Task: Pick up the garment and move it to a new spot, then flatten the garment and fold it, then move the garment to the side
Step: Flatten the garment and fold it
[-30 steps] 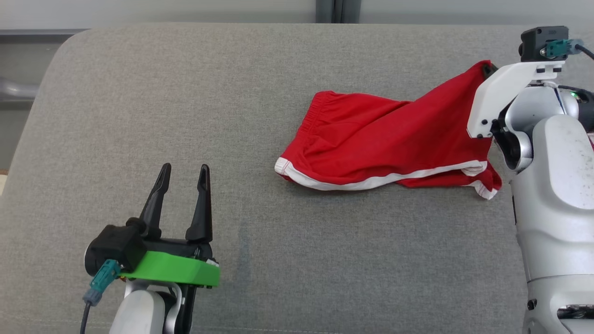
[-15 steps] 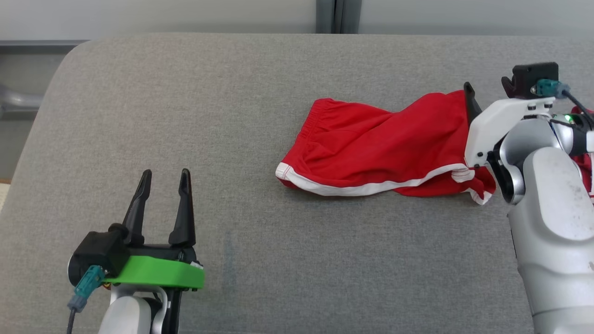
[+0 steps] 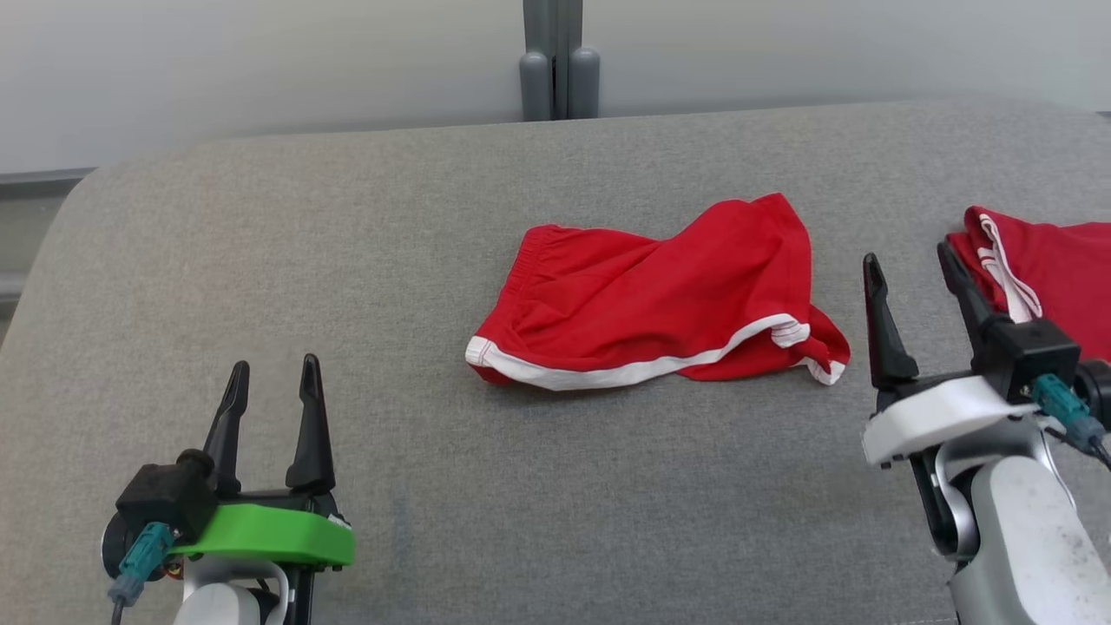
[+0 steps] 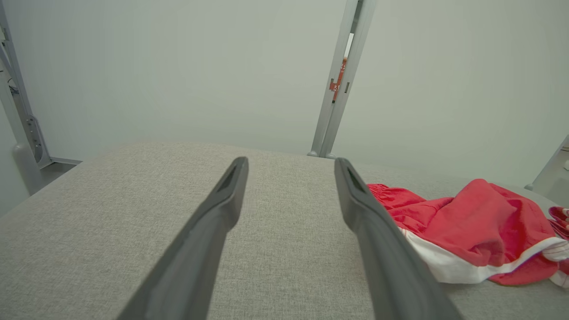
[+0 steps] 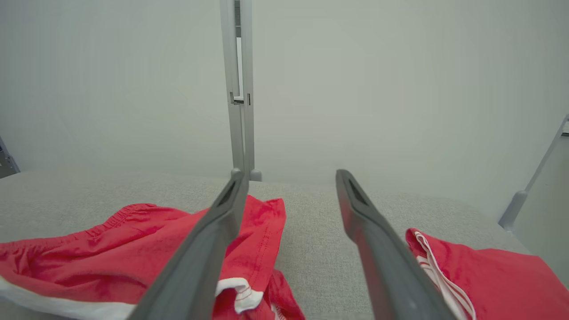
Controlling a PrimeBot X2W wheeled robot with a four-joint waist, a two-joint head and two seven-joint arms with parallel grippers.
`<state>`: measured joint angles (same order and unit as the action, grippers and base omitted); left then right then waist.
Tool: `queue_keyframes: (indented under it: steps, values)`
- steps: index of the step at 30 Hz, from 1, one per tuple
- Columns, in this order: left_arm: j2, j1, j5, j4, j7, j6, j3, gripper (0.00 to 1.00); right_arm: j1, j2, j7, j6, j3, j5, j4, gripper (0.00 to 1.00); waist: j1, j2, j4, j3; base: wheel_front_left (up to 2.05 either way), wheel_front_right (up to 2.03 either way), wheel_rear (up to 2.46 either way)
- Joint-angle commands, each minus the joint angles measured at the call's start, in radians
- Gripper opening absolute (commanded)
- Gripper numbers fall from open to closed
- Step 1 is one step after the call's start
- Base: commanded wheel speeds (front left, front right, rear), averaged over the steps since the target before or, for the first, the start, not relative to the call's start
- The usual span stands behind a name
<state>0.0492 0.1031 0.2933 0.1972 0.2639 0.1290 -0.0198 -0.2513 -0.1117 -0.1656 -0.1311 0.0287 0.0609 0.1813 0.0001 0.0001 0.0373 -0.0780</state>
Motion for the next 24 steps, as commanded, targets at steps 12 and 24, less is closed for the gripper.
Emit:
queue_keyframes:
  steps: [12,24]
  values:
    - [0.003,-0.023,-0.022,0.061,0.0,0.003,0.003,1.0,0.109,0.042,-0.061,0.001,-0.003,0.046,0.037,1.0,-0.0001,-0.0001,-0.071,0.06,0.0,0.0,0.0]
    - [0.003,-0.028,-0.027,0.07,0.0,0.003,-0.012,1.0,0.103,0.055,-0.057,0.001,-0.001,0.04,0.061,1.0,-0.0001,-0.0001,-0.067,0.059,0.0,0.0,0.0]
